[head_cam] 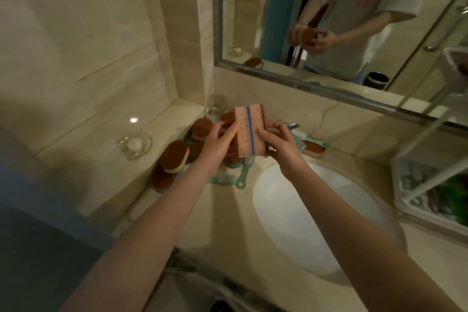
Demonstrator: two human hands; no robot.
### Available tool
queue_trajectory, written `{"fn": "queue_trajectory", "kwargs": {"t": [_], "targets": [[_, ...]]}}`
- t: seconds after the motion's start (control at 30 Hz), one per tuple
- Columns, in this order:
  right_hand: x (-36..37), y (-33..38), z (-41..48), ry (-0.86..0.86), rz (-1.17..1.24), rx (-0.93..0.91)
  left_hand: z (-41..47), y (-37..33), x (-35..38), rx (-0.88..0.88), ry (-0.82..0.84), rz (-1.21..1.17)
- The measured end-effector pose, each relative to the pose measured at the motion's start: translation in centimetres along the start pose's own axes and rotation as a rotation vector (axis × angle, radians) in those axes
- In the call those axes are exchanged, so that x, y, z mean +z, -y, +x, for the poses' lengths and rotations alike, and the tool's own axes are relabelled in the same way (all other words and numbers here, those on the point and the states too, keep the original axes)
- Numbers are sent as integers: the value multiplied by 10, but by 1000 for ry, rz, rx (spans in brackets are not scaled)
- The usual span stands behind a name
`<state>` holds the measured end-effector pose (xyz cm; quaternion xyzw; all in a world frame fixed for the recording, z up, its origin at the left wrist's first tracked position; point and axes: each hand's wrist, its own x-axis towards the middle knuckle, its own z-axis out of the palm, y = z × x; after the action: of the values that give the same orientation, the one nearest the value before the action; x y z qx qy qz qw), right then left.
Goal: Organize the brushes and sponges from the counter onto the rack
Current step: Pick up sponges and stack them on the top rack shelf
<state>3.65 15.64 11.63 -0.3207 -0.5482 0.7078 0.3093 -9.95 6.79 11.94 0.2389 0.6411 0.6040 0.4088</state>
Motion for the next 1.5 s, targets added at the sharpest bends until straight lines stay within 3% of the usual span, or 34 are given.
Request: {"fn": "queue_trajectory", "kwargs": {"t": [0.13,0.33,0.57,0.8,1.03,1.2,1.33,1.5], "targets": [[-38,36,-12,-66,-1,-112,1,-23,42,62,212,-66],[-100,89,-35,-205,-4,-218,0,-61,112,79,548,28],[-173,147,-64,-369,-40,-364,-10,-95,211,216,663,56],[-250,186,-106,-413,-50,-441,-31,-122,309,280,752,26],[-335,214,-143,-676,-205,-444,-43,-129,401,372,701,111],[-410,238,-149,-969,-774,-343,-44,-134,451,393,545,188],[-444,250,-140,-1008,-1111,-281,-42,-132,478,440,464,311],[-464,252,-125,-922,-1316,-161,-43,-128,501,467,409,406]]}}
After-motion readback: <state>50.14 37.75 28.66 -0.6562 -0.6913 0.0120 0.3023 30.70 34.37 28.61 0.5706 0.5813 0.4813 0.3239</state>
